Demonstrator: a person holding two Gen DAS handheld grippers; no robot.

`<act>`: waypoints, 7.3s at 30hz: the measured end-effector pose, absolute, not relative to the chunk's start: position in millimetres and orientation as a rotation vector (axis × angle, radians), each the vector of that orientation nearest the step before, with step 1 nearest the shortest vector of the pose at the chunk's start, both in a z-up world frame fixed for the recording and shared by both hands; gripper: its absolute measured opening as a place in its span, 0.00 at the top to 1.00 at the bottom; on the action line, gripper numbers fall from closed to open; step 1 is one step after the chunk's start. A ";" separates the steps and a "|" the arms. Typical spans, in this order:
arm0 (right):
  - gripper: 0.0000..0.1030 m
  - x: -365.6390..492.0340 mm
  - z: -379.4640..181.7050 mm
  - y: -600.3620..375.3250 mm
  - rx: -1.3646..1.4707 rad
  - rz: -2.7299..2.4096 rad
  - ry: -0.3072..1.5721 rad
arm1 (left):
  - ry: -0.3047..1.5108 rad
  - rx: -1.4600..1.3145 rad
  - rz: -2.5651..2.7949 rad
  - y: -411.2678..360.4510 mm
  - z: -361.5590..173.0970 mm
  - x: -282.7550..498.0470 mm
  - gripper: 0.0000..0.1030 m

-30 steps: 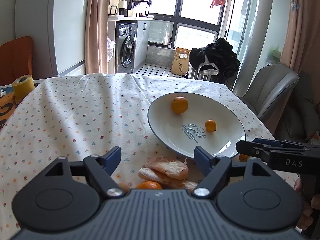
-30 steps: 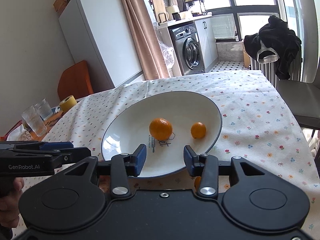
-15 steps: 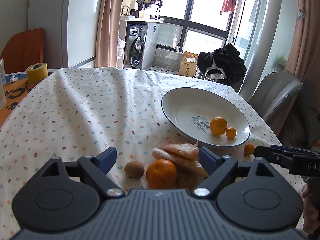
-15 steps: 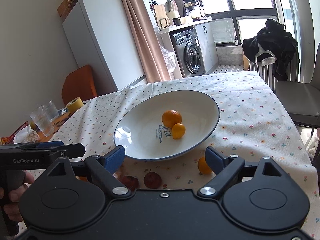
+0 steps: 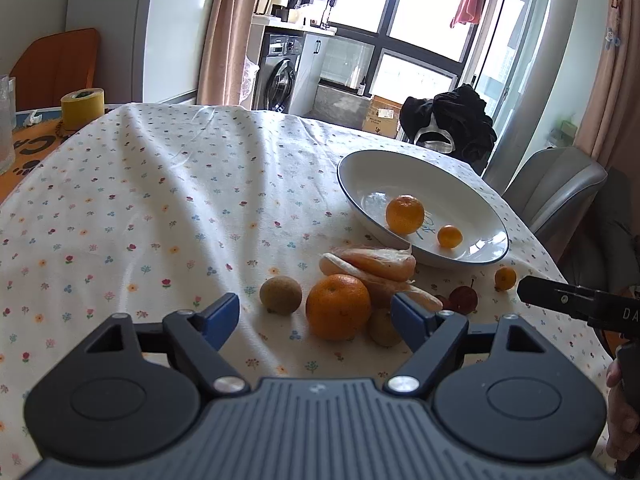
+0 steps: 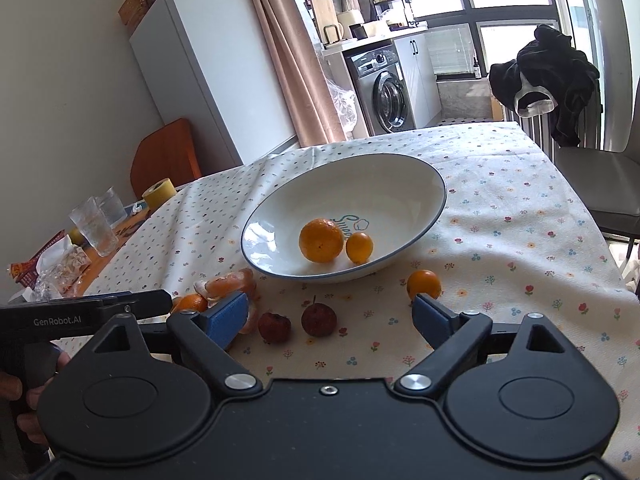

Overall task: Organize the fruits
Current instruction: 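Grasp a large orange with the left gripper while the right gripper grasps a tangerine, then lower both fruits into the white bowl and open both grippers, then grasp the peeled pink fruit with the right gripper while the left gripper grasps the kiwi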

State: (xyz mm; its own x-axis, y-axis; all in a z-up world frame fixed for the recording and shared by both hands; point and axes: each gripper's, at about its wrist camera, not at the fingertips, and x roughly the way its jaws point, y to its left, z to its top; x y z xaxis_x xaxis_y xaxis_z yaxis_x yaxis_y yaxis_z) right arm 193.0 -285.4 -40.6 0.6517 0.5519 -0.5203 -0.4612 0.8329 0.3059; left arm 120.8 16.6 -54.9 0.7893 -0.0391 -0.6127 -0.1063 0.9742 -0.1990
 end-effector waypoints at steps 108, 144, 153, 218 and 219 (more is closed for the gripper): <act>0.78 231.6 -24.3 -316.4 0.176 0.486 0.558 | 0.663 -0.183 -0.056 -28.4 -26.5 193.5 0.58; 0.48 227.2 -21.6 -257.1 0.123 0.560 0.567 | 0.636 -0.261 0.117 49.4 -26.3 129.0 0.26; 0.37 211.1 -21.9 -240.9 0.120 0.603 0.592 | 0.647 -0.274 0.124 59.5 -33.2 118.0 0.26; 0.65 231.3 -60.0 -171.2 0.171 0.704 0.791 | 0.680 -0.315 -0.007 46.1 -65.5 141.6 0.76; 0.65 230.6 -59.5 -171.7 0.172 0.705 0.788 | 0.676 -0.314 -0.006 45.9 -64.1 140.5 0.76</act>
State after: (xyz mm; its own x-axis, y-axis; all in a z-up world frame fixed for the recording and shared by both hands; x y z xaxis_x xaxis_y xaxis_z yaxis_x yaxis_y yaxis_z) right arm 230.6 -171.7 -59.5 0.4927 0.6392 -0.5905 -0.5161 0.7610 0.3931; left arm 140.5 45.9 -64.1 0.7821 -0.1069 -0.6139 -0.0958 0.9528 -0.2880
